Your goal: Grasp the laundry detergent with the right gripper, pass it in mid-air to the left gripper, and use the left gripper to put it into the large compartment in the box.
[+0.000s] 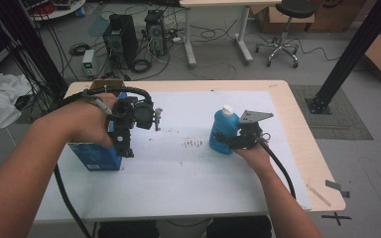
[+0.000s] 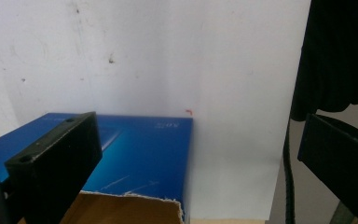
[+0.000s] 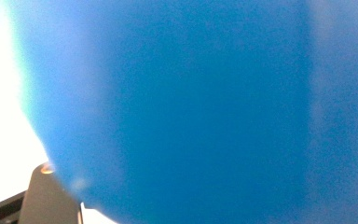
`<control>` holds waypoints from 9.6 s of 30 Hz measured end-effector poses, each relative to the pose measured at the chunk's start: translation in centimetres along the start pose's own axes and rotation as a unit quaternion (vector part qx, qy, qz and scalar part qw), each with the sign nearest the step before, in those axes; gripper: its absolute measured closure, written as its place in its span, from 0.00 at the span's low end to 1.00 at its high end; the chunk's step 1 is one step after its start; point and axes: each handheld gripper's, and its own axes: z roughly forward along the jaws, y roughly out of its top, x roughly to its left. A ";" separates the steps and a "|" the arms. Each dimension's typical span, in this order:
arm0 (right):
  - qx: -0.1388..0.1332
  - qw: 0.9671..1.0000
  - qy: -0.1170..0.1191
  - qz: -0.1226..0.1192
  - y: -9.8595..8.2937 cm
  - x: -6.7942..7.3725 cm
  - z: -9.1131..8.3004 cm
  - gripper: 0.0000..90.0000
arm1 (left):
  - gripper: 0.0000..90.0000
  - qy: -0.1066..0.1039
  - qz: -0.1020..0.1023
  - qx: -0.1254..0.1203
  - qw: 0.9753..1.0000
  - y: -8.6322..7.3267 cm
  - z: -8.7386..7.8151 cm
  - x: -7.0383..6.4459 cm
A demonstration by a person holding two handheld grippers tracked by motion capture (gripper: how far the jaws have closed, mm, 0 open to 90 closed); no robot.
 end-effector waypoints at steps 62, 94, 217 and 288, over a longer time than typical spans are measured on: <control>-0.009 0.987 0.121 -0.106 4.6 3.2 -3.6 0.53 | 0.00 0.006 0.007 -0.008 1.000 0.7 -1.2 0.3; -0.012 0.955 0.244 -0.168 6.5 10.6 2.6 0.53 | 0.00 0.002 0.029 -0.016 0.999 3.5 -1.3 -0.1; -0.031 0.948 0.268 -0.169 7.6 14.0 9.1 0.53 | 0.31 0.011 0.014 -0.013 1.000 6.1 2.9 -1.2; -0.007 0.958 0.252 -0.135 8.3 13.0 6.7 0.06 | 0.43 0.008 -0.006 -0.002 1.000 5.1 0.8 -0.3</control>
